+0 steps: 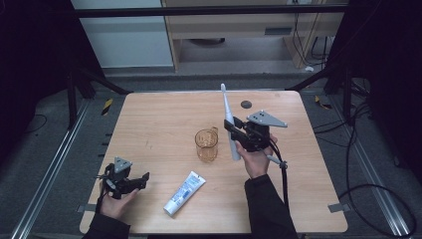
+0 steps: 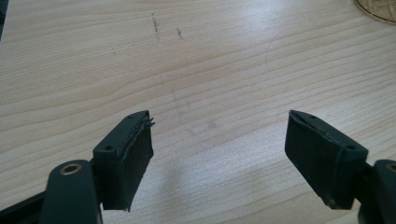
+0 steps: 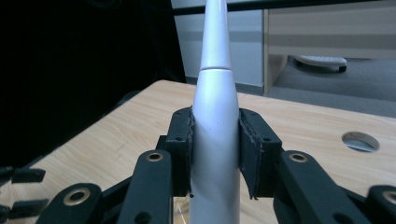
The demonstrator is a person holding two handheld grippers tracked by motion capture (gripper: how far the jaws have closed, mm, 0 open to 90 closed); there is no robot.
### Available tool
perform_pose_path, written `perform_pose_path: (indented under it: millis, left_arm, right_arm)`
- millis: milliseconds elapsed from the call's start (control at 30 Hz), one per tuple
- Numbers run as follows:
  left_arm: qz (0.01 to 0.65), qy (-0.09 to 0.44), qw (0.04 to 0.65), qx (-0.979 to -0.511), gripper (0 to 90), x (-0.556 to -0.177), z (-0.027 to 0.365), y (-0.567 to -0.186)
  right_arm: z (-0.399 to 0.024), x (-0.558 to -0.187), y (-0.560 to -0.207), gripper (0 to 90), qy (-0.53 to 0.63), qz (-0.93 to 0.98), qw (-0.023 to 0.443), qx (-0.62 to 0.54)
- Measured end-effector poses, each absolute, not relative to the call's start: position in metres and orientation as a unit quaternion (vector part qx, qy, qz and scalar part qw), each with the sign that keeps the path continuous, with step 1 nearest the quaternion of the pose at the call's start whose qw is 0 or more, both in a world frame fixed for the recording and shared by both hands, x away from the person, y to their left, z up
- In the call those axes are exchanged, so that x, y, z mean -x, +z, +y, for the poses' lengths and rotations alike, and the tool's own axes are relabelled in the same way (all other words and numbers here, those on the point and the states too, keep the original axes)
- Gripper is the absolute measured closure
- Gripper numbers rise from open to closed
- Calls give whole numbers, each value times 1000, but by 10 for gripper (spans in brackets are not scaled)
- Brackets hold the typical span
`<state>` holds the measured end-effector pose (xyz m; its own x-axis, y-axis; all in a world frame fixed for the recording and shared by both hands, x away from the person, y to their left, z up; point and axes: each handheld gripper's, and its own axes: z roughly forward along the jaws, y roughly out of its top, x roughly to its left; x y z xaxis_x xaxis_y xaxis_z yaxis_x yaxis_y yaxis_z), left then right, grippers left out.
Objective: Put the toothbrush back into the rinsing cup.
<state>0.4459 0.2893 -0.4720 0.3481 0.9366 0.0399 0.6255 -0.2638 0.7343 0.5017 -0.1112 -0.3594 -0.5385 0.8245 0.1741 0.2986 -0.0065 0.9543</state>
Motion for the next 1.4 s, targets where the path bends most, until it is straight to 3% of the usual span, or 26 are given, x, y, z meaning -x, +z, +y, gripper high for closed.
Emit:
perform_pose_path:
  millis: [1400]
  left_arm:
    - [517, 245, 322, -754, 228, -446, 291, -472]
  right_arm:
    - [-77, -537, -365, 672, 622, 582, 281, -443]
